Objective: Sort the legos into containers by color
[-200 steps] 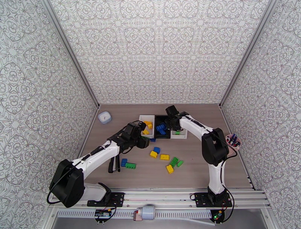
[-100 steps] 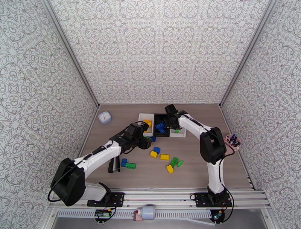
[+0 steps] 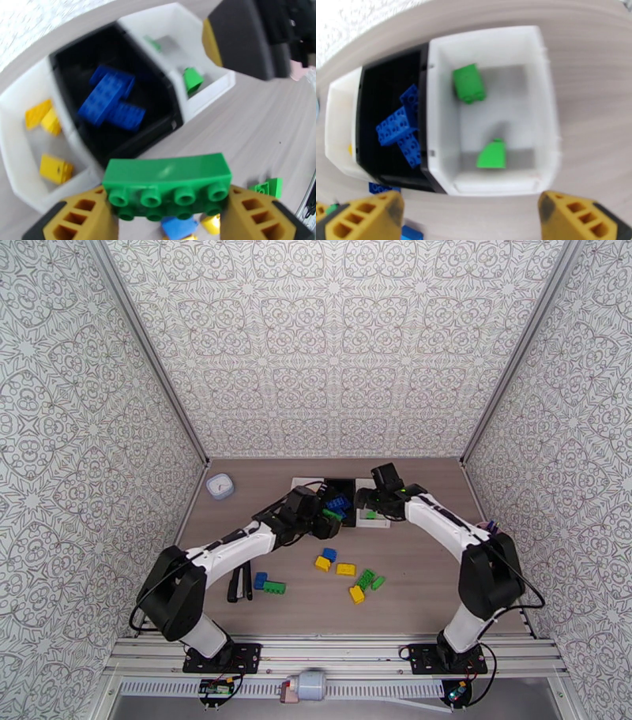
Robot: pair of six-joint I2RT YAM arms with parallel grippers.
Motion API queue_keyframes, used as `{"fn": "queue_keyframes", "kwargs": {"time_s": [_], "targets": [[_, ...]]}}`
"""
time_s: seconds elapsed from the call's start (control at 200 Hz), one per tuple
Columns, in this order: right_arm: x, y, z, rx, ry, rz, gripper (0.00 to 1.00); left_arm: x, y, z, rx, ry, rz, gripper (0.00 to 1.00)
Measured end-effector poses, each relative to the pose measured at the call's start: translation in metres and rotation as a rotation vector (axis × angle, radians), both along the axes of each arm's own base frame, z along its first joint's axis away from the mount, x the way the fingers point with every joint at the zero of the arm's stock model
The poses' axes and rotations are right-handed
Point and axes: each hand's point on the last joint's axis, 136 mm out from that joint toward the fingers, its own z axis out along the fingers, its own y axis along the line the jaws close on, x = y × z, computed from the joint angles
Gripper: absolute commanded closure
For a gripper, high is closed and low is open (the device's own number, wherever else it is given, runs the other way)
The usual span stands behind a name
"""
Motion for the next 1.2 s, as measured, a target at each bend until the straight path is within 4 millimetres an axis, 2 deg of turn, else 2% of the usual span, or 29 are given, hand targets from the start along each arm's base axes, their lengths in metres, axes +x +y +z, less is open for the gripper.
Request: {"fn": "queue_keyframes", "kwargs": {"time_s": [0.11, 0.32, 0.535, 0.685, 0.81, 1.035, 1.195], "targets": [[-0.016, -0.020, 0.007, -0.032, -0.037, -0.015, 0.04, 0.012, -0.028, 0.001, -0.010, -0.037, -0.064, 0.36], [-0.047, -0.037, -0.004, -0.075, -0.027, -0.010, 0.05, 0.041, -0.072, -0.004, -0.014, -0.080, -0.128, 0.38], [-0.070, -0.047, -0.015, -0.062, -0.004, -0.032, 0.07, 0.077, -0.107, -0.006, -0.027, -0.104, -0.134, 0.38], [-0.087, -0.054, -0.017, -0.043, -0.004, -0.052, 0.08, 0.098, -0.124, -0.017, -0.013, -0.098, -0.136, 0.38], [-0.096, -0.057, -0.015, -0.038, -0.011, -0.055, 0.08, 0.107, -0.129, -0.029, 0.007, -0.081, -0.138, 0.34], [-0.108, -0.060, -0.014, -0.036, -0.001, -0.050, 0.08, 0.111, -0.120, -0.038, 0.029, -0.062, -0.128, 0.13], [-0.116, -0.058, -0.018, -0.006, 0.024, -0.046, 0.08, 0.091, -0.103, -0.038, 0.057, -0.051, -0.143, 0.05]]}}
